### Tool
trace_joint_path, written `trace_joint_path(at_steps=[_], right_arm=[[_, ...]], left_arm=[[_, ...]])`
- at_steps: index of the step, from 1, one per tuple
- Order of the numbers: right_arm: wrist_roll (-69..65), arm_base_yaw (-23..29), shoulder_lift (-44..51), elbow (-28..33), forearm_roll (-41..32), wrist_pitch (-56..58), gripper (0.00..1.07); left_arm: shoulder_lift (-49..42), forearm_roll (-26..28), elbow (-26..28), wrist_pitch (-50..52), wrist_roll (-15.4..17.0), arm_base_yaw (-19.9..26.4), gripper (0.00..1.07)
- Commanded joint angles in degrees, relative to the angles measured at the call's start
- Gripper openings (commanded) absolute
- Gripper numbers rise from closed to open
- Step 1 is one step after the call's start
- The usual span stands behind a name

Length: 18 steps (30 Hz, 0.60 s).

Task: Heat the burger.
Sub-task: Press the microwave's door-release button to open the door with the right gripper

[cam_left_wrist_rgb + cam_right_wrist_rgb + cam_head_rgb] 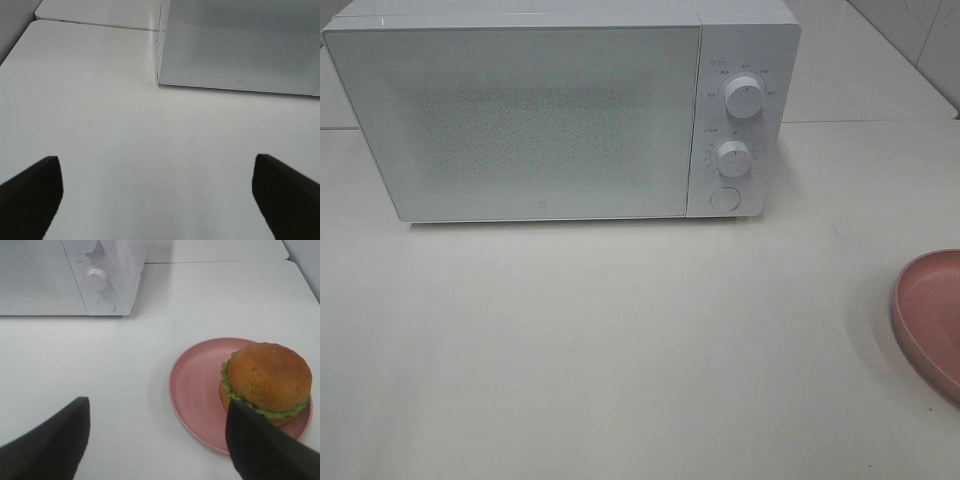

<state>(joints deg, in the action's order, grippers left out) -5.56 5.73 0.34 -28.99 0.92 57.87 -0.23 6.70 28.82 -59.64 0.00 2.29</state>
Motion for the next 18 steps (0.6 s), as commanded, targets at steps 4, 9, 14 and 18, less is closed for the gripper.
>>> trace_joint_path(at_steps=[4,9,14,18], right_arm=[[0.2,-0.3,1.4,0.1,0.3,-0.3,0.7],[0.2,-0.3,1.4,0.1,0.3,-0.3,0.7],[0.2,-0.3,1.4,0.1,0.3,-0.3,0.7],[0.2,-0.3,-0.1,-0.9,0.1,-1.5,0.7]], left_arm=[[0.0,0.4,0.0,0.5,0.0,0.2,0.98],[0.0,0.4,0.0,0.5,0.0,0.2,0.98],[0.0,0.4,0.0,0.5,0.0,0.2,0.98],[0.0,0.4,0.0,0.5,0.0,0.2,0.98]])
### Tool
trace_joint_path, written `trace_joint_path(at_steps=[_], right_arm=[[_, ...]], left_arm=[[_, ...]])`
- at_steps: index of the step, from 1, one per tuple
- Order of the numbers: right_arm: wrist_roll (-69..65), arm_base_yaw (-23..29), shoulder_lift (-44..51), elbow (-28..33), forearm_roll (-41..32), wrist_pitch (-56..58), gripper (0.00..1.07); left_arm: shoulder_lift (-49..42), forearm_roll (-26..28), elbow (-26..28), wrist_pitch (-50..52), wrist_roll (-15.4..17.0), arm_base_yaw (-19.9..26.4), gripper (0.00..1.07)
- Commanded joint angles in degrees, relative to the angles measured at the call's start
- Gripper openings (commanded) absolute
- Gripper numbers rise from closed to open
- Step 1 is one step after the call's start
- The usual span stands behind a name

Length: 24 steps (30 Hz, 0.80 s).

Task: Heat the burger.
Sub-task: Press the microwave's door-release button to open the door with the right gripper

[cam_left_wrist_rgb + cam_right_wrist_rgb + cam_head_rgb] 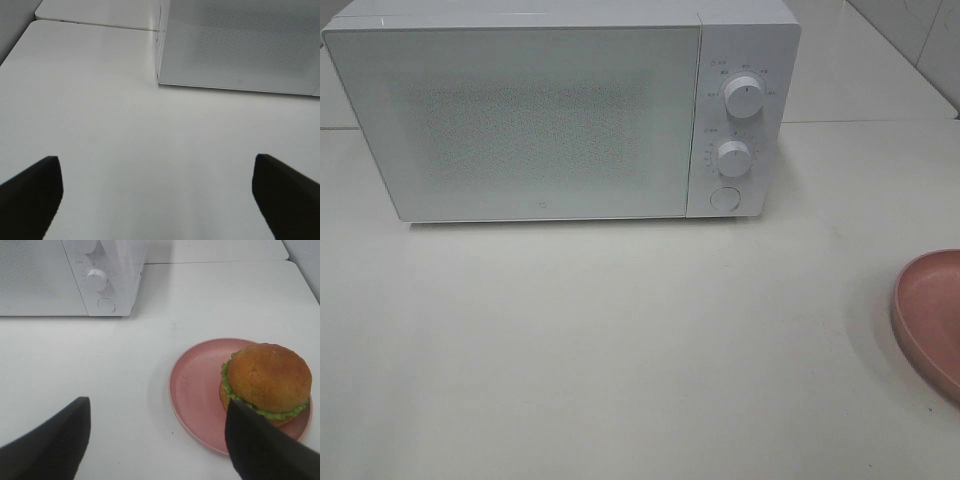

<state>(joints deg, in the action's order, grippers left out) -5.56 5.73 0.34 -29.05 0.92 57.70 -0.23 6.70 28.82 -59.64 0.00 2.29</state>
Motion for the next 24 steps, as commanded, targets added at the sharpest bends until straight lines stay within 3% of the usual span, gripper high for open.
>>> trace_joint_path(at_steps=[1,18,24], right_arm=[[0.0,-0.3,-0.9,-1.0,0.0,-1.7,0.7],[-1.7,-0.3,-16.0,-1.0,-0.1,-2.5,0.7],[-2.3,-0.3,-21.0,-1.5,-1.8,-9.1,0.7]], left_arm=[[0.0,0.4,0.0,0.5,0.0,0.2,0.98],[0.0,0.4,0.0,0.5,0.0,0.2,0.98],[0.0,0.4,0.0,0.5,0.0,0.2,0.98]])
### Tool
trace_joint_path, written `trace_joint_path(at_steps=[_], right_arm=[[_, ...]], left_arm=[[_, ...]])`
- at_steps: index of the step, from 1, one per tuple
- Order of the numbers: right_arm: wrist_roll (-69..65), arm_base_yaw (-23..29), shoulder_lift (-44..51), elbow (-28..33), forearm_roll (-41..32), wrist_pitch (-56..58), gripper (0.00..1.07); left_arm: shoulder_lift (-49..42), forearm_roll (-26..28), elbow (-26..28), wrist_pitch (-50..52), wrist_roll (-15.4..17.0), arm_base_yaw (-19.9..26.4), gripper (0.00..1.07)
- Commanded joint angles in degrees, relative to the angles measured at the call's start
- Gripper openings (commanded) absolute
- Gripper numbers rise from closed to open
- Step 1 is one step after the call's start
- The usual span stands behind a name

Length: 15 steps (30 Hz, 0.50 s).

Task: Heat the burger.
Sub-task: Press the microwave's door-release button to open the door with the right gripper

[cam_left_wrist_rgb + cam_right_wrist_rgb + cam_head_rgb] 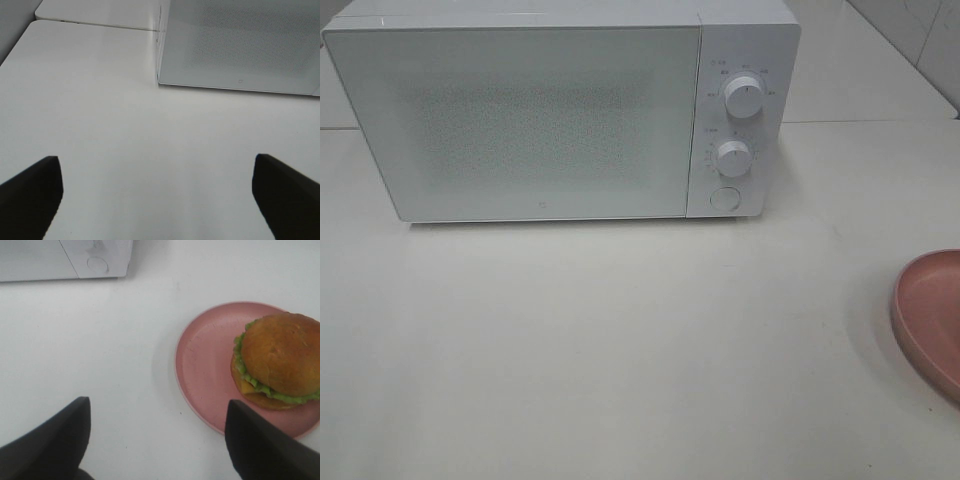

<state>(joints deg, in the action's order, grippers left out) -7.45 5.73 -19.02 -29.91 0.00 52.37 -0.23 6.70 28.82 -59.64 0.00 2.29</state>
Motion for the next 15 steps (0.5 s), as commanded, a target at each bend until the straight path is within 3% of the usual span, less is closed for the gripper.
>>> trace_joint_path(at_steps=[1,15], right_arm=[[-0.5,-0.3,-3.0,-0.7,-0.9,-6.2,0.7],[-0.3,-0.3,-15.9,-0.7,-0.5,-20.7,0.7]], left_arm=[[0.0,0.4,0.0,0.5,0.0,0.2,0.98],[0.0,0.4,0.0,0.5,0.0,0.2,0.98]])
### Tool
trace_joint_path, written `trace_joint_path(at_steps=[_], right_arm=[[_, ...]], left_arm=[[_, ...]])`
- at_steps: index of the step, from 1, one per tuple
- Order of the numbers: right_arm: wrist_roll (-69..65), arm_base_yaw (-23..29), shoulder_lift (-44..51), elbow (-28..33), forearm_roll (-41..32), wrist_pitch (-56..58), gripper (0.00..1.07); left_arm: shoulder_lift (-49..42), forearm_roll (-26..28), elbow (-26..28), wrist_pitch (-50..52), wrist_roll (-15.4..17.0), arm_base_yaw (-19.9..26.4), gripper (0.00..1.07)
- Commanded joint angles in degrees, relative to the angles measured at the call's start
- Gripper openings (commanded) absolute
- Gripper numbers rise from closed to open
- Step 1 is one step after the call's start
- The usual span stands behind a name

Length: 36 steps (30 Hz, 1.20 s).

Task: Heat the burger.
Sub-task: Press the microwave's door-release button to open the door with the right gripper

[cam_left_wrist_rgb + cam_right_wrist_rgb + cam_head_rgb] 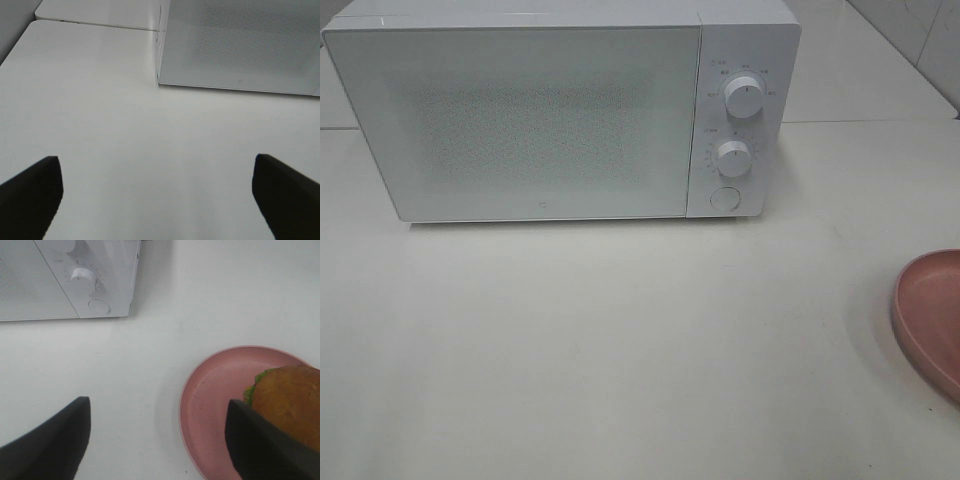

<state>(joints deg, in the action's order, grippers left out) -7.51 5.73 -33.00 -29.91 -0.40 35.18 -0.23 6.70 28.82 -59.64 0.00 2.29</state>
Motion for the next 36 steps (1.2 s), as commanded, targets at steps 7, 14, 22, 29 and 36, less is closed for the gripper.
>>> trace_joint_path(at_steps=[7,14,22,29,36], right_arm=[[-0.2,-0.3,-6.6,0.2,-0.1,-11.6,0.7],[-0.2,-0.3,-11.9,2.0,-0.1,-21.6,0.7],[-0.9,-0.3,-20.5,2.0,0.4,-32.9,0.7],[-1.5,-0.3,-28.7,2.0,3.5,-43.1,0.7],[-1.8,-0.3,-34.7,2.0,6.7,-51.3,0.7]], left_arm=[[0.0,0.4,0.0,0.5,0.0,0.2,0.98],[0.0,0.4,0.0,0.5,0.0,0.2,0.98],[0.0,0.4,0.0,0.5,0.0,0.2,0.98],[0.0,0.4,0.0,0.5,0.0,0.2,0.98],[0.0,0.4,0.0,0.5,0.0,0.2,0.98]])
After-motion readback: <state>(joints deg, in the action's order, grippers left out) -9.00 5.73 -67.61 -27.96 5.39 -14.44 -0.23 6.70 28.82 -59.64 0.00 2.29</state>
